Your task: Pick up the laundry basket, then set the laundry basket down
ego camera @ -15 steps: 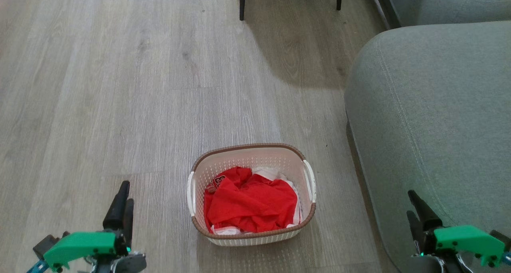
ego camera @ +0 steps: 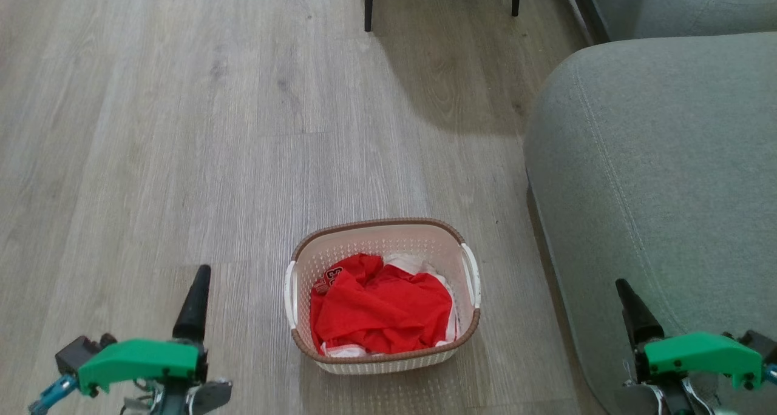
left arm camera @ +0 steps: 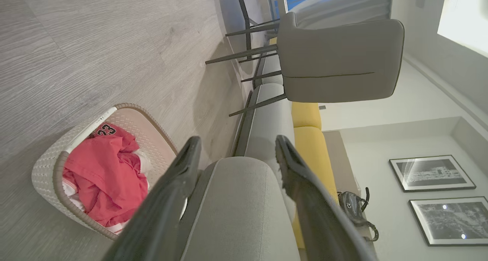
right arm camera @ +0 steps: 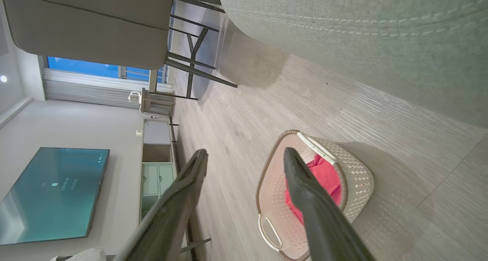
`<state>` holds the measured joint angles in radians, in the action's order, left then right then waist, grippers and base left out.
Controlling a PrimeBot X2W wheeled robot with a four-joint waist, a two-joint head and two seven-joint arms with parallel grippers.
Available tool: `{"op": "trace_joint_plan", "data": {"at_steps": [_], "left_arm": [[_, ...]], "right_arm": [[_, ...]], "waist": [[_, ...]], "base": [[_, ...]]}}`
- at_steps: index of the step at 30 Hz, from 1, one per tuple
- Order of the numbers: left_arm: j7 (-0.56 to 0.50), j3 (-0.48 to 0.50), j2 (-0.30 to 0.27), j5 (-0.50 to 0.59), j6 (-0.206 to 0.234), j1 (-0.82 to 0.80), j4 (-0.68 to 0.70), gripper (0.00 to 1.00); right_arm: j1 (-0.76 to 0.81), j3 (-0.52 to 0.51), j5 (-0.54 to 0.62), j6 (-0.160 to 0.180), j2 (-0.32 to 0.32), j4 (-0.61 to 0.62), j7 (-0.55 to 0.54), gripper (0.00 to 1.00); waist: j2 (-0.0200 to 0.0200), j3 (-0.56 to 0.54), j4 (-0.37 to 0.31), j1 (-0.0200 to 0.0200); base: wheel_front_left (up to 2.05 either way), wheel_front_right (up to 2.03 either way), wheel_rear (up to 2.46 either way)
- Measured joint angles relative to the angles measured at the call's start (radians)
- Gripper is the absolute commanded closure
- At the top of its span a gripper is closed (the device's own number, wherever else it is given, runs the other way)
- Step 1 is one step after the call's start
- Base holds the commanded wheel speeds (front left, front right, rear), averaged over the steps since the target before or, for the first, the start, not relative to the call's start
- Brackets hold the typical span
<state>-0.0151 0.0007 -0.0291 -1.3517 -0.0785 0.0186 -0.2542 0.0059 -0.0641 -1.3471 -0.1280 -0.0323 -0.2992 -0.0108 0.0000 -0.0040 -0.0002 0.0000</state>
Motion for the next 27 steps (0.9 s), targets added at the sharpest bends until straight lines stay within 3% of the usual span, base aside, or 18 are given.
{"op": "trace_joint_plan", "data": {"at_steps": [27], "left_arm": [[0.080, -0.066, -0.001, 0.479, 0.052, 0.002, 0.060, 0.00]], "right_arm": [[-0.002, 0.092, 0.439, 0.000, -0.001, 0.077, 0.074, 0.00]], "waist": [[0.0000, 0.000, 0.001, 0.0000]], "base": [[0.00, 0.00, 0.00]]}}
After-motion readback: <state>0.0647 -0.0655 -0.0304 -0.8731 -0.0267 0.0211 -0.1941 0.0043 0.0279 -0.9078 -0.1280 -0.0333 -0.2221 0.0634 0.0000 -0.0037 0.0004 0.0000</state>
